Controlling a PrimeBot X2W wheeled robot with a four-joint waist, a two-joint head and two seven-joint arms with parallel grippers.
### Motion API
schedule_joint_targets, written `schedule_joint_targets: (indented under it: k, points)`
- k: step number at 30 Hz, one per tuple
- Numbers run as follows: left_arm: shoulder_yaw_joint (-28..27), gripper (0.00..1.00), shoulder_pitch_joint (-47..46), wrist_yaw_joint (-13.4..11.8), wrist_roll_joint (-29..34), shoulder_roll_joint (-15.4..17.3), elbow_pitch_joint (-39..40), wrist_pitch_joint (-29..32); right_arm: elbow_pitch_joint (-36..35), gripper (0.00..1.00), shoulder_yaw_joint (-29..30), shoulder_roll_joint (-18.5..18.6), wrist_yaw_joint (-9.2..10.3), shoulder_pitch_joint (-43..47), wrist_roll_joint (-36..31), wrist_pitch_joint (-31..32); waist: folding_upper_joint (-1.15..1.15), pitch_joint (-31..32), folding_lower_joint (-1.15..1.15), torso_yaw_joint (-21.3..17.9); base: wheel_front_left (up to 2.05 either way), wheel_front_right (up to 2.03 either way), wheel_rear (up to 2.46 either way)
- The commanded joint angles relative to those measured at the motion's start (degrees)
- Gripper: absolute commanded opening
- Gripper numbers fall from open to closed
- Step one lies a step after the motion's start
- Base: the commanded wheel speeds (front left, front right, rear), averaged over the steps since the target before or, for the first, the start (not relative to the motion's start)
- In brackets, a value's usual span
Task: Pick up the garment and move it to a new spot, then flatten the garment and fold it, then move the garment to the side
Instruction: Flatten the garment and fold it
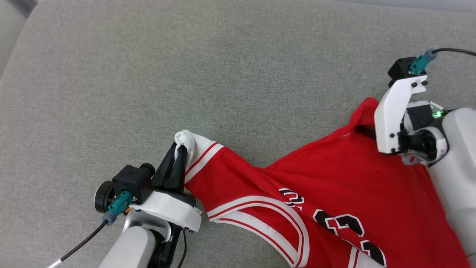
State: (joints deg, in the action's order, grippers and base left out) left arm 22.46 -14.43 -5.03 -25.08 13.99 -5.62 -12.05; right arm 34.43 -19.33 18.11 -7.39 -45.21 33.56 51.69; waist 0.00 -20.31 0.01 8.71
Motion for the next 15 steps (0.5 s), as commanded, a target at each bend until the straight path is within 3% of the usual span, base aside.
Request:
schedule_joint_targets:
  k: [1, 8, 15]
  points:
    - [-0.02, 0.0, -0.67, 0.17, -0.26, -0.02, -0.1, -0.25, 1.09, 0.0, -1.54, -1.45, -0.18, 2.19, 0.78, 0.01, 0.0, 0.35, -0.01, -0.05, 0.0, 0.0, 0.0]
    - [-0.69, 0.0, -1.01, 0.25, -0.48, 1.11, -1.71, -0.71, -1.48, 0.0, -4.99, 1.52, -0.09, -0.88, 1.2, -9.61, 0.0, 4.81, -0.01, -1.51, 0.0, 0.0, 0.0]
    - [-1.62, 0.0, -4.38, 0.63, 0.1, 3.75, -1.98, 1.51, -0.14, 0.0, -2.98, 1.81, -0.09, -0.65, 0.77, -17.68, 0.0, 12.04, -0.01, -4.58, 0.0, 0.0, 0.0]
